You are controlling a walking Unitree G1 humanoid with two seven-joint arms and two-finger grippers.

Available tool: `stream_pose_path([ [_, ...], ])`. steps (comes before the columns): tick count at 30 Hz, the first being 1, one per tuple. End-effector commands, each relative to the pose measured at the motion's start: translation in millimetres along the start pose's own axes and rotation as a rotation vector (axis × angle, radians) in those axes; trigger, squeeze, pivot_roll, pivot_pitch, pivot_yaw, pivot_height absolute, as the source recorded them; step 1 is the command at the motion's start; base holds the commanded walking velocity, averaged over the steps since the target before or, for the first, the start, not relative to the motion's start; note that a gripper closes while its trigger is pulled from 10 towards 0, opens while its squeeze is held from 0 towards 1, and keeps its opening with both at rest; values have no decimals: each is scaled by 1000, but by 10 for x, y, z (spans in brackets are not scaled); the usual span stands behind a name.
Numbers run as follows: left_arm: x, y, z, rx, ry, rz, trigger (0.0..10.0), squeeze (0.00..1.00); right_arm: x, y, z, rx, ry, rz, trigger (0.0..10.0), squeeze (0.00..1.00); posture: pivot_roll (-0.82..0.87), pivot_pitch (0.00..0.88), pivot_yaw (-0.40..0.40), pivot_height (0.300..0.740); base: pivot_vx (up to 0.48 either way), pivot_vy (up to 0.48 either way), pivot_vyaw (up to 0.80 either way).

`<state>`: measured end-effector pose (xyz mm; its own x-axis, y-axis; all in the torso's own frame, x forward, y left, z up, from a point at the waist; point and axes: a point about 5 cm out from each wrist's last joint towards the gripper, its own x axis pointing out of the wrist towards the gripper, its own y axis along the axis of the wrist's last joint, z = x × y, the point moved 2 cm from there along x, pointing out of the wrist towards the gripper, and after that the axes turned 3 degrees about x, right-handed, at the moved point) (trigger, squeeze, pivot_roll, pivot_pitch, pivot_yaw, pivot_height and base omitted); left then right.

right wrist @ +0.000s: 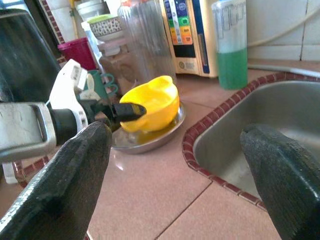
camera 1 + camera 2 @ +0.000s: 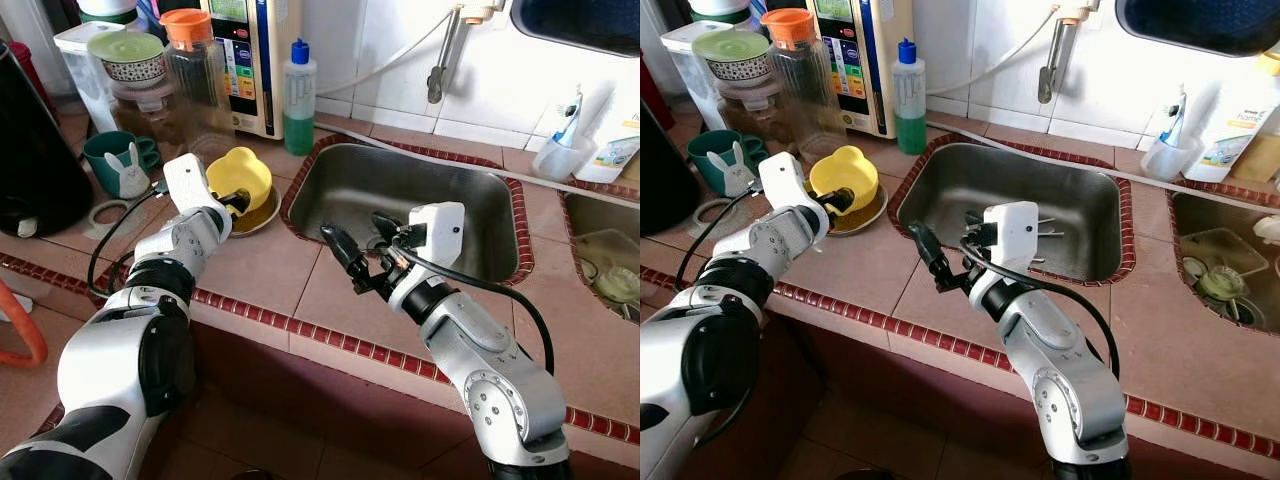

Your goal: Kitchen organization

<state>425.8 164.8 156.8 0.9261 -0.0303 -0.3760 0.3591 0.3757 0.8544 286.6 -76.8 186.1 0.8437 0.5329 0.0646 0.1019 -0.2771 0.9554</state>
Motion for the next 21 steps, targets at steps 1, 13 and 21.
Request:
stream_pose_path([
  [1, -3, 72, 54, -13, -9, 9, 0, 0, -23, 35, -36, -14, 9, 10, 10000, 0, 50, 38, 36, 740, 0, 0, 0],
  [13, 3, 1, -11, -52, 19, -1, 0, 0, -21, 34, -18, -18, -2, 10, 10000, 0, 55, 43, 32, 740, 0, 0, 0],
  [21, 1, 94, 54, -1, -6, 94, 0, 0, -19, 33, -5, -19, -6, 11, 10000, 0, 56, 43, 30, 740, 0, 0, 0],
])
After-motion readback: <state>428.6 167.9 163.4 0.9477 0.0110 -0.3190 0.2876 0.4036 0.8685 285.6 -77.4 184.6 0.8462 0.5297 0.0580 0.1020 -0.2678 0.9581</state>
